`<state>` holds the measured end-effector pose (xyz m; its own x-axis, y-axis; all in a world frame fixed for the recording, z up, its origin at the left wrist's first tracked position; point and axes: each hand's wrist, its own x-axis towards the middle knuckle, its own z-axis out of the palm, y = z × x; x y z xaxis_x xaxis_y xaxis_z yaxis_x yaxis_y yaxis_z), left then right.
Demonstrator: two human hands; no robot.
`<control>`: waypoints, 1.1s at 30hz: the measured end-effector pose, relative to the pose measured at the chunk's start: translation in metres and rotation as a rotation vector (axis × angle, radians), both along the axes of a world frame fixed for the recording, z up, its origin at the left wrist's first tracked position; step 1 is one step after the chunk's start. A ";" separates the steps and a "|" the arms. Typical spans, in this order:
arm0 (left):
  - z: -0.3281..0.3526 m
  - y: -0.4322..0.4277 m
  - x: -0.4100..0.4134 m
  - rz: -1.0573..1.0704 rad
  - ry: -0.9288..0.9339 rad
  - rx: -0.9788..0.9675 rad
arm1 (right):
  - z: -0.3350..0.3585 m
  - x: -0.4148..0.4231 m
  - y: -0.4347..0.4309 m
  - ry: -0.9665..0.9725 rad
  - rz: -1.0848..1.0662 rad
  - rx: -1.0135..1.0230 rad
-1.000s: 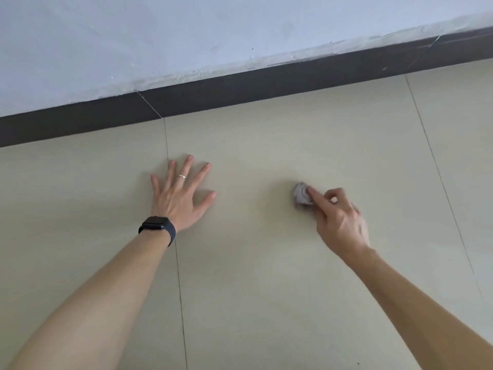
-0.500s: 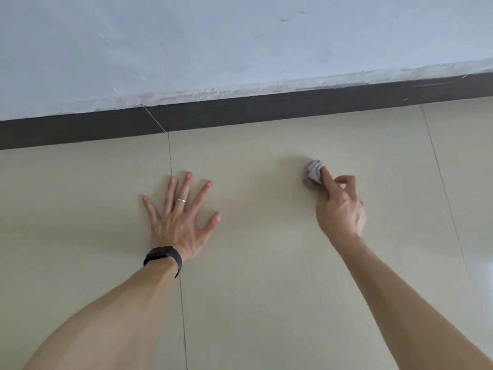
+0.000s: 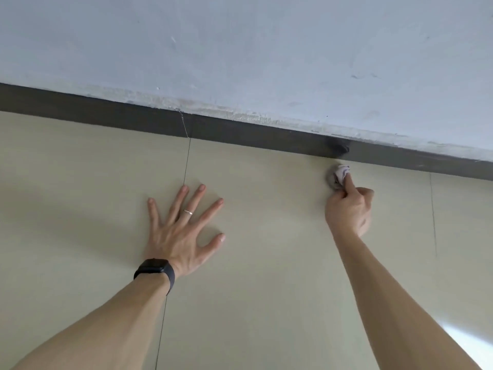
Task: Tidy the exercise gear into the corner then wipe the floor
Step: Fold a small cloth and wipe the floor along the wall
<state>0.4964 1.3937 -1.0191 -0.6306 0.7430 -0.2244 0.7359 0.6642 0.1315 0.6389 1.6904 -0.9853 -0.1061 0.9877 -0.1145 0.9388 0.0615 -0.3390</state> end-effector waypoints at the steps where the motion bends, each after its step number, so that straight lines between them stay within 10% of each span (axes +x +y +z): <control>1: 0.000 0.001 -0.001 -0.002 -0.003 0.004 | 0.003 -0.013 -0.006 -0.010 -0.033 -0.032; 7: 0.003 0.001 -0.002 -0.004 -0.009 0.024 | 0.003 -0.021 -0.061 -0.005 1.090 0.134; 13: 0.002 0.002 -0.001 0.016 0.006 0.050 | 0.001 -0.042 -0.002 -0.072 -0.062 -0.075; 20: 0.005 0.001 -0.002 0.022 -0.015 0.040 | 0.012 -0.054 -0.043 -0.150 0.937 0.035; 25: 0.004 0.001 -0.002 0.018 -0.025 0.033 | 0.006 -0.062 -0.021 -0.132 0.396 0.075; 33: 0.012 0.005 0.000 0.055 -0.065 -0.005 | 0.007 0.058 -0.143 0.040 1.396 0.050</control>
<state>0.4964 1.3986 -1.0075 -0.6544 0.7066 -0.2694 0.6884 0.7040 0.1744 0.6970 1.5473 -0.9783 -0.9961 0.0675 -0.0562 0.0825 0.9391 -0.3337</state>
